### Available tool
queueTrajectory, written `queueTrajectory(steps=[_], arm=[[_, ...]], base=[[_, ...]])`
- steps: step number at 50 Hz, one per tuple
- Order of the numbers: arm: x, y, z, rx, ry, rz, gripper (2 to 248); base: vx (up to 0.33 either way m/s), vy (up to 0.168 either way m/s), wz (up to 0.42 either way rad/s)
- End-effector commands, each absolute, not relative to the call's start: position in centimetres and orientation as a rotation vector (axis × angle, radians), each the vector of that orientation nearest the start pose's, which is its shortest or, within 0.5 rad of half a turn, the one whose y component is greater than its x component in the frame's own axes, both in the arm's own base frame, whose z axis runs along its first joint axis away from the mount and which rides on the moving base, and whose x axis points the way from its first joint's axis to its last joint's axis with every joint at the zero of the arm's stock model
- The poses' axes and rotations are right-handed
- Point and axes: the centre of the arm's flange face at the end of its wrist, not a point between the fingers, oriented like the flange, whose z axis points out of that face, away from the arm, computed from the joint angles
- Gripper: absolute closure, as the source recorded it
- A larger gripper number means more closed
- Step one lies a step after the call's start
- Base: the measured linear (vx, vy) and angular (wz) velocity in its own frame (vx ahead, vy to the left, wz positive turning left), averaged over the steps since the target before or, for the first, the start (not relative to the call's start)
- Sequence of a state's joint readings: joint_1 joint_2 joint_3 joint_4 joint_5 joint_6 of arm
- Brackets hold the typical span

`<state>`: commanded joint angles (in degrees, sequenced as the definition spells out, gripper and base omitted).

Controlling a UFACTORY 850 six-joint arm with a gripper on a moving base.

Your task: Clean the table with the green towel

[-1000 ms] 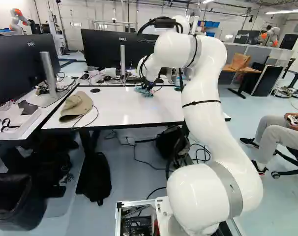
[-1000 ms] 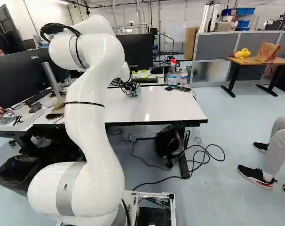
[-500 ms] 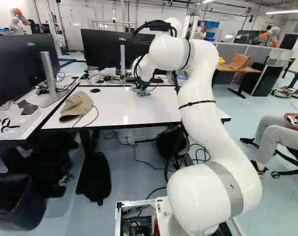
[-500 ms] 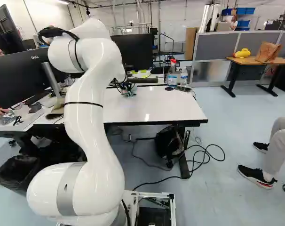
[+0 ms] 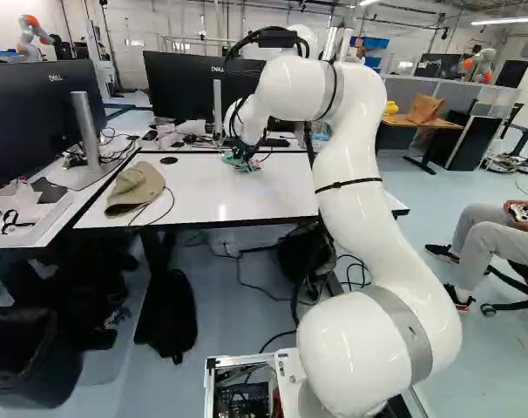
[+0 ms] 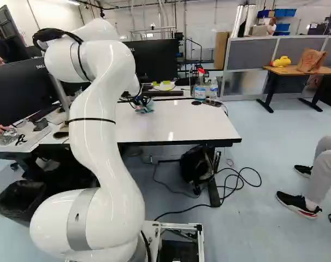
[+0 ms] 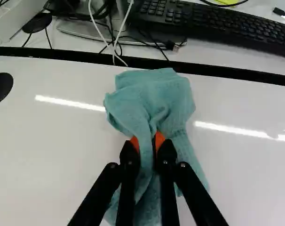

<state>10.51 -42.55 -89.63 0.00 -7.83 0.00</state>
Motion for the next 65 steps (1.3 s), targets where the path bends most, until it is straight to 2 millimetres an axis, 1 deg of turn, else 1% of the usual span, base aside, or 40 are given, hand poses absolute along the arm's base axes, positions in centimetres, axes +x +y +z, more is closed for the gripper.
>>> queueTrajectory(steps=[18, 27, 39, 54, 59, 65], arm=[[69.1, 13.6, 40.5, -2.904, -0.283, -0.984, 195], [67.6, 13.3, 40.7, -2.913, -0.284, -0.962, 195], [65.8, 12.0, 40.9, -2.929, -0.264, -0.938, 195], [64.0, 9.7, 41.1, -2.951, -0.222, -0.915, 195], [63.8, 8.9, 41.1, -2.956, -0.206, -0.912, 195], [63.8, 8.9, 41.1, -2.957, -0.205, -0.912, 195]], base=[[0.0, 0.0, 0.0], [0.0, 0.0, 0.0], [0.0, 0.0, 0.0], [0.0, 0.0, 0.0], [0.0, 0.0, 0.0], [0.0, 0.0, 0.0]])
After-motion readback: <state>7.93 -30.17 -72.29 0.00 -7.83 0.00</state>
